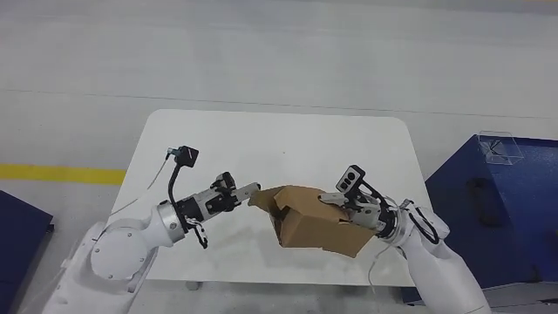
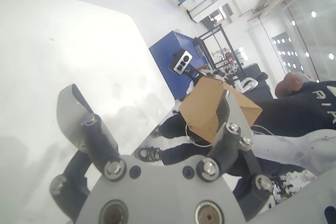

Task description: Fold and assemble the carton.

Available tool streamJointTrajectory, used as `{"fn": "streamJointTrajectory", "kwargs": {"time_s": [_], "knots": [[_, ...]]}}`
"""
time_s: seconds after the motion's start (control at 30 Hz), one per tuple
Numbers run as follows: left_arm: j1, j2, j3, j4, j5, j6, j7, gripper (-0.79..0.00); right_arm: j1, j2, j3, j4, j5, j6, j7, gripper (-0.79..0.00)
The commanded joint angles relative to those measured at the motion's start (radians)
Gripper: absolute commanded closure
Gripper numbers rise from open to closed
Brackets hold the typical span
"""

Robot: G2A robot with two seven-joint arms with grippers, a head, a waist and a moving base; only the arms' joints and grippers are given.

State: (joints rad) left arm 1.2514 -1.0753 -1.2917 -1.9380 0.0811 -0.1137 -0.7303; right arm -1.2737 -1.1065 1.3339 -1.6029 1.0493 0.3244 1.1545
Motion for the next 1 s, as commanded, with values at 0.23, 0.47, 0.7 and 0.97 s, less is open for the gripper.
{"fn": "streamJointTrajectory", "kwargs": {"time_s": [0.23, 0.47, 0.7, 0.97], "knots": [[-0.024, -0.003, 0.076, -0.015, -0.016, -0.029, -0.097, -0.785, -0.019, 0.004, 0.005, -0.019, -0.007, -0.001, 0.003, 0.000], [-0.071, -0.013, 0.158, 0.018, 0.015, -0.012, -0.098, -0.785, -0.029, 0.005, -0.016, -0.036, -0.023, 0.001, 0.006, 0.000], [-0.119, -0.028, 0.240, 0.057, 0.045, 0.007, -0.081, -0.785, -0.034, 0.004, -0.039, -0.040, -0.031, -0.002, 0.002, 0.000], [-0.118, -0.025, 0.192, 0.055, 0.014, 0.004, -0.062, -0.785, -0.010, 0.005, -0.012, -0.005, 0.002, -0.002, -0.029, 0.000]]}}
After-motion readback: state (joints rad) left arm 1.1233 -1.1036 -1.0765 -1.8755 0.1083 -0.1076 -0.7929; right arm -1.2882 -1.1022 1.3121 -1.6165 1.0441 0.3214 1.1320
